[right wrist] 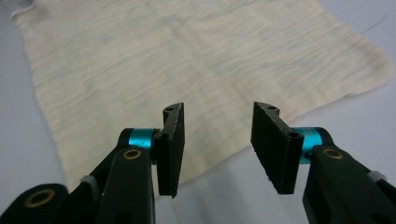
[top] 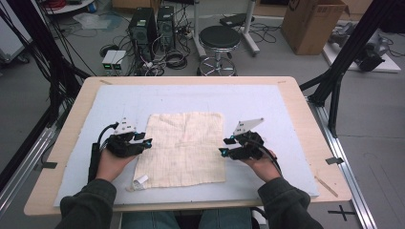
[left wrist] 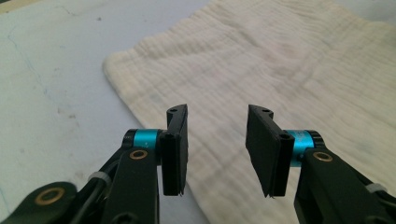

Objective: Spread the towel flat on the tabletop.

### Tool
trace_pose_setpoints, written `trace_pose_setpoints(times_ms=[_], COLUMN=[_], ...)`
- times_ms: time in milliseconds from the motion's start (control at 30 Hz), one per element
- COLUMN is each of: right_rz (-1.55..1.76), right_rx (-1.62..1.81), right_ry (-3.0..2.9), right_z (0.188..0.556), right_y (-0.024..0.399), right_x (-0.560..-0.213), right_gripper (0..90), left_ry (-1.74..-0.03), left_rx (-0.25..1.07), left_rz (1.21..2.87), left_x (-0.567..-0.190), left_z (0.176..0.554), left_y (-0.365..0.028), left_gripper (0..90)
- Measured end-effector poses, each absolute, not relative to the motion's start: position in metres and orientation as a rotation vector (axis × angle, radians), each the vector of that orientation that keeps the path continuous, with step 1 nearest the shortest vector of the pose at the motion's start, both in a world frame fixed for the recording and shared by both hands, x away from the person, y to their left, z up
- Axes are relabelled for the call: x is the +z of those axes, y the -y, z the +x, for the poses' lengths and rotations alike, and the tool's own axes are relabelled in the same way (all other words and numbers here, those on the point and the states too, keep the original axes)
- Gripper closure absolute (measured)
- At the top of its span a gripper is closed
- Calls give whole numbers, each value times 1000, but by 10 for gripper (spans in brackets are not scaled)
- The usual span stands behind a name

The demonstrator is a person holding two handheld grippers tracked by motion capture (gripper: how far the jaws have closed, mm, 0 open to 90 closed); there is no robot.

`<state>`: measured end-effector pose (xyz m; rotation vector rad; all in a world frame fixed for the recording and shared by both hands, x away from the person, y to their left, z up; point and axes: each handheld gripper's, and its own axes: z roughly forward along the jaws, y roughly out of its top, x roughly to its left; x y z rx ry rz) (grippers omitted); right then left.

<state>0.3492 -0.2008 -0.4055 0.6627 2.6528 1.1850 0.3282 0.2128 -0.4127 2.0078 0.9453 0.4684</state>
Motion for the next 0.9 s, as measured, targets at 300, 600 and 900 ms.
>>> trace_pose_setpoints(times_ms=[300, 600, 900], right_rz=[602, 574, 587], right_rx=[1098, 1052, 1052], right_ry=[-2693, -2713, -2750], right_z=[335, 348, 352], right_y=[198, 186, 186], right_x=[-427, -432, -434], right_gripper=[540, 628, 878], left_ry=[-940, -931, -908], left_rx=[472, 443, 405], left_rz=[1997, 2047, 2097], left_x=[-422, -433, -440], left_z=[304, 303, 304], left_y=[-223, -220, -213], left_gripper=[544, 525, 519])
